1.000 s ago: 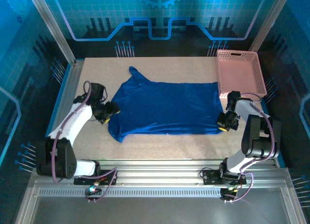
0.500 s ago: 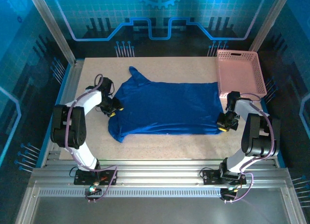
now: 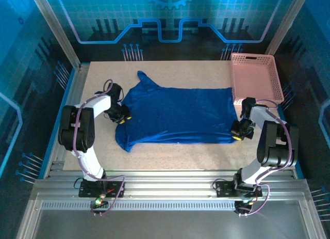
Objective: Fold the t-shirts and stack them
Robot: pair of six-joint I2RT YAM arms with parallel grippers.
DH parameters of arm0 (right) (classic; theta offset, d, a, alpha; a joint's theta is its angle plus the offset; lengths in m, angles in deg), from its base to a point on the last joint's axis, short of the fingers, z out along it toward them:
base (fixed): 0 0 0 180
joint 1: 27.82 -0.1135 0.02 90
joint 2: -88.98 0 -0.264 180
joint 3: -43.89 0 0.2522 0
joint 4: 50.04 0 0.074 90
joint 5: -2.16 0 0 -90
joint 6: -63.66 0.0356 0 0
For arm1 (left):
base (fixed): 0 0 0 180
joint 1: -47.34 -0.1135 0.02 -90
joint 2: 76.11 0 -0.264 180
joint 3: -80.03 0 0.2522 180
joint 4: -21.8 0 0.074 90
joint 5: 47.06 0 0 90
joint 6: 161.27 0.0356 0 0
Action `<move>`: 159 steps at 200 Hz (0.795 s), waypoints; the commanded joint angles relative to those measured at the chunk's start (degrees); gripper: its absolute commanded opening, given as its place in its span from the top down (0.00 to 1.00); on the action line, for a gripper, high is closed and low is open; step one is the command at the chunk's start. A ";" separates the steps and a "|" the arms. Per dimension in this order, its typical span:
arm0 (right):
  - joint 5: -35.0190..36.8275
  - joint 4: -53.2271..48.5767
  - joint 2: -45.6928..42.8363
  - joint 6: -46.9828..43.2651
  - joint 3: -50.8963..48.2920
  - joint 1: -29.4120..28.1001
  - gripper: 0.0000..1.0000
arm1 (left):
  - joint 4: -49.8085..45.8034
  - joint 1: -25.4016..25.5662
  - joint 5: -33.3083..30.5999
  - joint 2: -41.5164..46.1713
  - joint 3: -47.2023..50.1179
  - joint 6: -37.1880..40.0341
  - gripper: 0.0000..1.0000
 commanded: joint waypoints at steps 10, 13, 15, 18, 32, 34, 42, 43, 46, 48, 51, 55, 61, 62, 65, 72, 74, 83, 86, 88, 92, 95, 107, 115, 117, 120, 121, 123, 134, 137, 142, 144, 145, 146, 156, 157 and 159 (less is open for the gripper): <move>0.42 -0.65 -0.39 -0.38 0.38 0.93 1.00 | 0.78 0.29 -0.22 -1.57 -1.19 1.39 0.74; 0.44 -0.58 -0.43 -0.35 0.30 0.86 1.00 | 0.95 0.31 0.00 -1.64 -1.14 1.50 0.74; 0.45 -0.56 -0.46 -0.34 0.24 0.85 1.00 | 1.04 0.26 0.14 -1.68 -1.07 1.57 0.75; 0.52 -0.56 -0.47 -0.37 0.20 0.86 1.00 | 1.09 0.30 0.28 -1.69 -1.00 1.67 0.75; 0.45 -0.56 -0.60 -0.35 0.02 0.85 1.00 | 0.97 0.31 0.06 -1.71 -0.80 2.12 0.80; 0.45 -0.56 -0.57 -0.34 0.02 0.89 1.00 | 1.00 0.27 0.05 -1.69 -0.78 2.21 0.80; 0.43 -0.56 -0.65 -0.28 -0.07 0.86 1.00 | 1.18 0.31 0.20 -1.39 -0.54 2.47 0.83; 0.40 -0.56 -0.65 -0.31 -0.07 0.88 1.00 | 1.23 0.31 0.21 -1.37 -0.53 2.49 0.83; 0.44 -0.56 -0.65 -0.31 -0.07 0.88 1.00 | 1.27 0.31 0.22 -1.23 -0.45 2.58 0.85; 0.45 -0.56 -0.69 -0.30 -0.11 0.89 1.00 | 1.27 0.27 0.22 -1.25 -0.43 2.70 0.85; 0.51 -0.60 -0.73 -0.33 -0.15 0.83 1.00 | 1.30 0.26 0.27 -1.18 -0.36 2.82 0.86; 0.46 -0.54 -0.73 -0.30 -0.16 0.86 1.00 | 1.32 0.31 0.22 -1.20 -0.34 2.99 0.88; 0.52 -0.56 -0.90 -0.33 -0.24 0.82 1.00 | 1.32 0.31 0.20 -1.10 -0.34 3.24 0.91; 0.48 -0.56 -0.90 -0.37 -0.24 0.86 1.00 | 1.30 0.31 0.17 -1.09 -0.34 3.22 0.91; 0.53 -0.58 -0.91 -0.34 -0.24 0.89 1.00 | 1.14 0.27 0.06 -1.03 -0.38 3.35 0.92; 0.48 -0.56 -1.08 -0.39 -0.33 0.88 1.00 | 0.79 0.29 -0.25 -0.70 -0.49 3.46 0.95; 0.46 -0.56 -1.08 -0.39 -0.33 0.89 1.00 | 0.72 0.24 -0.36 -0.54 -0.51 3.47 0.95; 0.59 -0.69 -1.25 -0.42 -0.33 0.89 1.00 | 0.66 0.23 -0.44 0.54 -0.35 3.46 0.97; 0.64 -0.73 -1.28 -0.43 -0.33 0.89 1.00 | 0.66 0.26 -0.48 1.09 -0.27 3.40 0.97; 0.68 -0.73 -1.27 -0.42 -0.33 0.85 1.00 | 0.66 0.23 -0.52 1.31 -0.26 3.34 0.97; 0.71 -0.73 -1.41 -0.49 -0.33 0.85 1.00 | 0.66 0.23 -0.56 1.77 -0.25 3.44 0.98; 0.78 -0.73 -1.43 -0.50 -0.33 0.86 1.00 | 0.54 0.22 -0.57 2.13 -0.33 3.44 0.98; 0.73 -0.76 -1.53 -0.51 -0.33 0.84 1.00 | 0.00 0.18 -0.70 2.95 -0.55 3.81 0.98; 0.59 -0.73 -1.53 -0.55 -0.33 0.90 1.00 | -0.84 0.22 -0.99 3.19 -1.00 4.30 0.99; 0.57 -0.73 -1.53 -0.52 -0.33 0.90 1.00 | -1.03 0.22 -1.13 3.26 -1.10 4.43 0.99; 0.54 -0.73 -1.53 -0.57 -0.33 0.84 1.00 | -1.28 0.22 -1.30 3.43 -1.27 4.58 0.99; 0.54 -0.73 -1.53 -0.59 -0.33 0.87 1.00 | -1.32 0.22 -1.33 3.51 -1.29 4.60 0.99; 0.52 -0.73 -1.57 -0.57 -0.33 0.85 1.00 | -1.35 0.22 -1.31 3.63 -1.30 4.67 0.99; 0.52 -0.73 -1.58 -0.51 -0.42 0.87 1.00 | -1.54 0.22 -1.45 4.42 -1.39 5.00 0.99; 0.47 -0.71 -1.61 -0.51 -0.42 0.87 1.00 | -1.62 0.22 -1.37 4.64 -1.35 5.00 0.99; 0.51 -0.73 -1.61 -0.51 -0.46 0.90 1.00 | -1.78 0.18 -1.24 4.93 -1.48 5.12 0.99; 0.53 -0.73 -1.61 -0.51 -0.43 0.88 1.00 | -1.80 0.26 -1.09 5.15 -1.55 5.14 0.99; 0.49 -0.73 -1.61 -0.51 -0.43 0.84 1.00 | -1.80 0.24 -1.00 5.25 -1.51 5.14 0.98; 0.47 -0.73 -1.61 -0.55 -0.42 0.87 1.00 | -1.84 0.23 -0.92 5.29 -1.54 5.14 0.98; 0.46 -0.73 -1.71 -0.56 -0.50 0.86 1.00 | -1.92 0.22 -0.31 5.73 -1.57 5.11 0.97; 0.46 -0.73 -1.70 -0.53 -0.50 0.84 1.00 | -1.90 0.22 -0.31 5.71 -1.57 5.08 0.97; 0.52 -0.73 -1.70 -0.56 -0.51 0.86 1.00 | -1.89 0.22 -0.24 5.76 -1.57 5.13 0.97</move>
